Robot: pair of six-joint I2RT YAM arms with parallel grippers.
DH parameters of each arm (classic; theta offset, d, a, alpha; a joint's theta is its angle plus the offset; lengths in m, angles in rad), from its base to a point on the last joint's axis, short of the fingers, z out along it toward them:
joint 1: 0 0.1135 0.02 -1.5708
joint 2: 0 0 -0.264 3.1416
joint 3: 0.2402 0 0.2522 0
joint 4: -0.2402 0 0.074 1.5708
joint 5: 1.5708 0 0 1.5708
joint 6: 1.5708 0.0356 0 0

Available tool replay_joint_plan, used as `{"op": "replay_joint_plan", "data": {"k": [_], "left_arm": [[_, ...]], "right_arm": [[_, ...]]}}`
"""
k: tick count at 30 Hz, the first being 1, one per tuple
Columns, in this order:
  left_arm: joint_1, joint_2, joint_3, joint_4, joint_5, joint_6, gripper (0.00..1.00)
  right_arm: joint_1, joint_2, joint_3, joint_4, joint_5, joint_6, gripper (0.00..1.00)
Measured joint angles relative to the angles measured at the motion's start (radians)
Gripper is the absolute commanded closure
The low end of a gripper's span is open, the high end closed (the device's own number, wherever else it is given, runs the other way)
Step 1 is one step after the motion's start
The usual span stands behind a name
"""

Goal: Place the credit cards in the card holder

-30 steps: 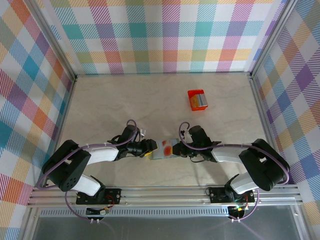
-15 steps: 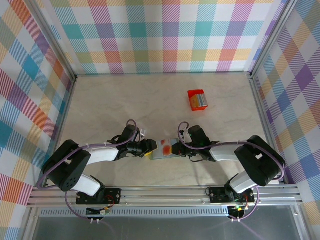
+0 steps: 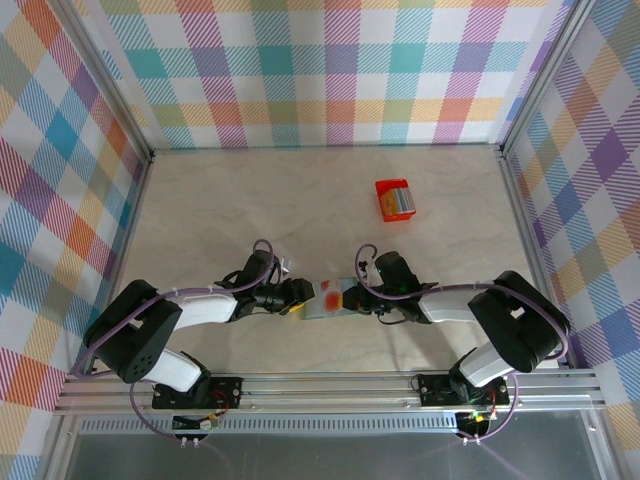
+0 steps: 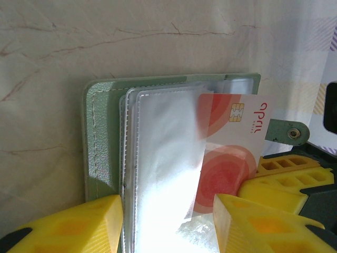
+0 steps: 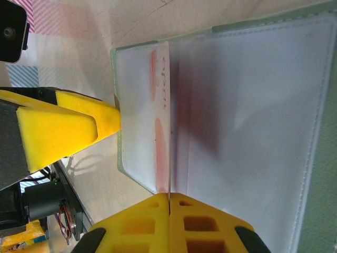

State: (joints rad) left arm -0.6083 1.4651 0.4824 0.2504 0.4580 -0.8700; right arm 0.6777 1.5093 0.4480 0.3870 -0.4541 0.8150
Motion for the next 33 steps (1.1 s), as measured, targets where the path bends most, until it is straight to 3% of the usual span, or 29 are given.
{"op": "replay_joint_plan", "data": {"k": [33], "left_arm": [[0.0,0.019,-0.009,0.048,-0.015,-0.019,0.53]], "right_arm": [[0.024,0.051,0.008,0.016,-0.016,0.045,1.0]]}}
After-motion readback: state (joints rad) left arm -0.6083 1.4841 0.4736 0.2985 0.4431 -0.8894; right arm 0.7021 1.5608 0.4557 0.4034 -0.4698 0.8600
